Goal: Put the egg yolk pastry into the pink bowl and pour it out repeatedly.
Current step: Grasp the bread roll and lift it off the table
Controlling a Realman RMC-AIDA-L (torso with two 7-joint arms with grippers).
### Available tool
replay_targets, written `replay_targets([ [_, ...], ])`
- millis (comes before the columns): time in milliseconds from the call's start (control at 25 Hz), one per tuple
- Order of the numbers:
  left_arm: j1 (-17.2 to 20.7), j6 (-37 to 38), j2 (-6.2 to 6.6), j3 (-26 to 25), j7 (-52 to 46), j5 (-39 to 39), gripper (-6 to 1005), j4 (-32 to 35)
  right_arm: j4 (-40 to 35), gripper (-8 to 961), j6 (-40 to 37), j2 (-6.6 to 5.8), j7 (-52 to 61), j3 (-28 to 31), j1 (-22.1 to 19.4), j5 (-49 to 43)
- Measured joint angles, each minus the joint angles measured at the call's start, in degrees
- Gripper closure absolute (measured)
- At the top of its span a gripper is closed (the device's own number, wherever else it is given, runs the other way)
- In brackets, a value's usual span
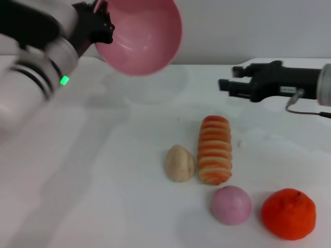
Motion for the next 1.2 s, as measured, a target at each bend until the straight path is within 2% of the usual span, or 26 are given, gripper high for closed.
replay_targets([
  [80, -0.5, 13.8, 0.15, -7.8, -3.7, -1.2, 1001, 0.4, 0.1, 409, 0.0, -0.04, 0.1, -1.8, 0.5, -0.1],
  [160, -2.5, 29.8, 0.56, -18.4, -11.5, 0.2, 1001, -0.7, 0.1, 409, -0.1, -0.10, 0.2, -3.4, 1.3, -0.2],
  [320, -8.8, 59.7, 2.12, -37.9, -29.9, 12.0, 1001, -3.9, 0.1, 410, -1.9, -0.14, 3.3, -5.4, 3.6, -1.7],
  [400, -11.0, 71.9, 3.05, -44.8, -36.4, 19.2, 1001, -3.5, 0.1, 410, -3.7, -0.19, 7.2, -6.1, 5.4, -4.9],
  [480, -11.3, 79.1, 3.20, -48.7, -40.0, 24.8, 1000, -0.7, 0.2, 411, -5.5, -0.15, 10.5, -7.0, 7.5, -8.7],
  [680, -8.5, 86.8, 2.51, -52.6, -46.4, 35.5, 1000, 9.3, 1.6, 422, -6.0, 0.17, 13.4, -13.3, 9.6, -11.1],
  [800, -7.2, 89.6, 2.02, -53.6, -47.6, 37.7, 1000, 13.0, 3.1, 431, -5.8, 0.19, 15.2, -16.6, 10.7, -11.3],
  [1000, -6.2, 90.7, 0.94, -54.0, -47.5, 38.0, 1000, 15.0, 6.2, 445, -5.4, 0.20, 15.4, -18.3, 11.7, -11.5],
  [1200, -6.3, 91.0, 0.78, -53.7, -47.3, 38.1, 1001, 15.1, 6.9, 460, -4.0, 0.23, 16.4, -19.1, 11.6, -12.9],
])
